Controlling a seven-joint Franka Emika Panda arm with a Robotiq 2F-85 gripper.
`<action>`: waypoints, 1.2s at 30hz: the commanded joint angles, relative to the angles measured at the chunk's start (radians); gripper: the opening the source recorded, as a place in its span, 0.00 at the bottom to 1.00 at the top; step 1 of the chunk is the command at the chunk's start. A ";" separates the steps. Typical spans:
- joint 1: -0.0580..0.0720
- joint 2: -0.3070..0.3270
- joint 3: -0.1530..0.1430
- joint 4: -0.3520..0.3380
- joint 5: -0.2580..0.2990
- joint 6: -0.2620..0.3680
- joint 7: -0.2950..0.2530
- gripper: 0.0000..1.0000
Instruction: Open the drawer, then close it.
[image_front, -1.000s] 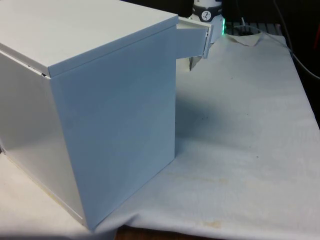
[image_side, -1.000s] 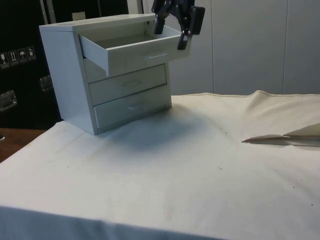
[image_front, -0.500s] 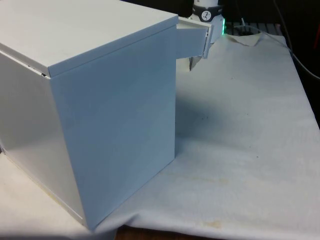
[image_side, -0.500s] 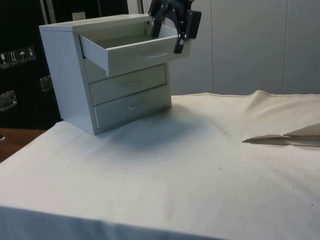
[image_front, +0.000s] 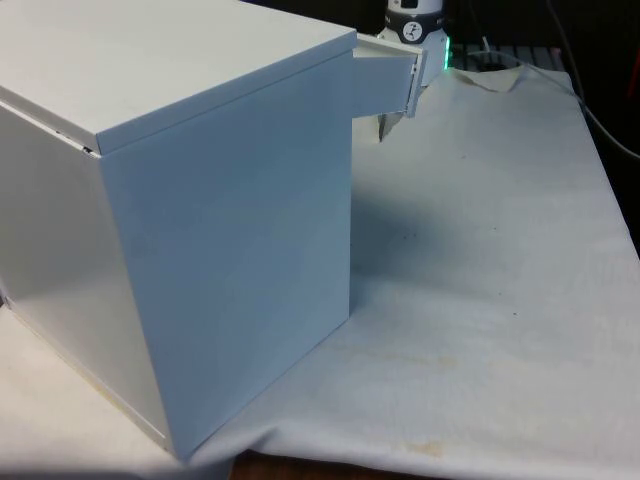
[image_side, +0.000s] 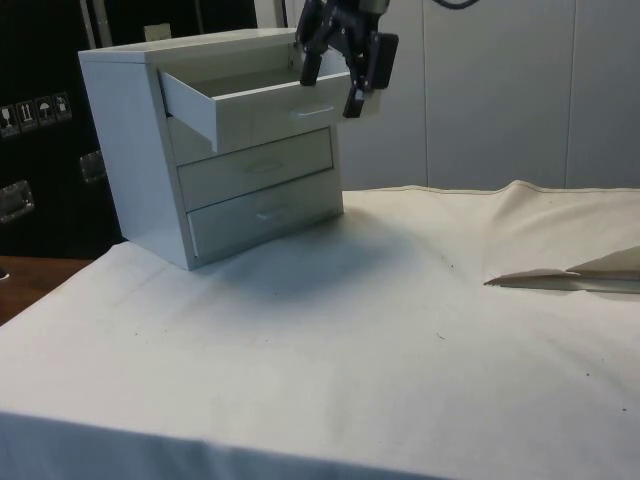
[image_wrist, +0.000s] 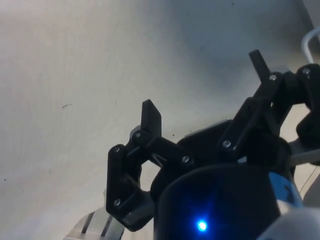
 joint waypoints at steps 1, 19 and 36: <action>-0.017 0.004 0.010 -0.004 -0.021 0.015 0.025 1.00; -0.035 0.049 0.003 0.005 -0.155 0.027 0.136 1.00; -0.024 0.069 -0.004 0.023 -0.154 0.021 0.128 0.67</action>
